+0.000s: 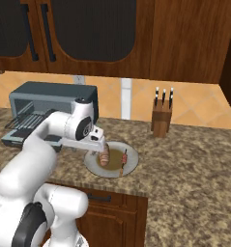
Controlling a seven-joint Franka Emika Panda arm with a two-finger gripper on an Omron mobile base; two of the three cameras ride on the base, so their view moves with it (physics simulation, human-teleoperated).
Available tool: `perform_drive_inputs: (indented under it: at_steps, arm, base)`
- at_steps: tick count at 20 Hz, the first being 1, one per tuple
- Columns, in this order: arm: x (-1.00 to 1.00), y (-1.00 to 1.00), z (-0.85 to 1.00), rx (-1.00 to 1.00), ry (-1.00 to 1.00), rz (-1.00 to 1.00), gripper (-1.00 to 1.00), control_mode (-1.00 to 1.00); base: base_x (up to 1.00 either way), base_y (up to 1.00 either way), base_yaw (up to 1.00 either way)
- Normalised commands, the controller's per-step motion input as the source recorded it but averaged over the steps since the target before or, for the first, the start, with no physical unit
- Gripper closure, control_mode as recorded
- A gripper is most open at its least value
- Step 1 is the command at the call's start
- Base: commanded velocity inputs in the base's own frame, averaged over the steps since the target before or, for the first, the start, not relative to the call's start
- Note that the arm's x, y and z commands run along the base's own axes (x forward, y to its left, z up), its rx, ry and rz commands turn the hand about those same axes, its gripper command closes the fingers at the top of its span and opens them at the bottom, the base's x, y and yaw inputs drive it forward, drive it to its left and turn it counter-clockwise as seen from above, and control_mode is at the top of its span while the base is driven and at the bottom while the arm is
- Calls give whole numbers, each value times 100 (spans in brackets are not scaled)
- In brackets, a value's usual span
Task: Pick up the kebab skewer and baguette bread, and place them inside the toaster oven. Close the toaster oven door and start by setting the timer.
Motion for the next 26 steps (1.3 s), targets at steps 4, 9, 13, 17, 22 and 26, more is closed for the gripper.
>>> perform_drive_inputs:
  at_steps: [4, 9, 13, 17, 22, 26]
  arm:
    - [63, -25, 0, 0, 14, 6, -100, -100]
    - [46, -23, -7, 0, 5, 7, -100, -100]
    - [18, -8, -34, 0, 5, 5, -100, -100]
    - [9, -1, -46, 0, 3, 4, -100, -100]
    - [16, -12, -26, 1, 0, 5, -100, -100]
    - [28, -22, 0, 6, 2, 0, -100, -100]
  base:
    - [0, 0, 0]
    - [0, 0, 0]
    - [0, 0, 0]
    - [0, 0, 0]
    - [0, 0, 0]
    - [0, 0, 0]
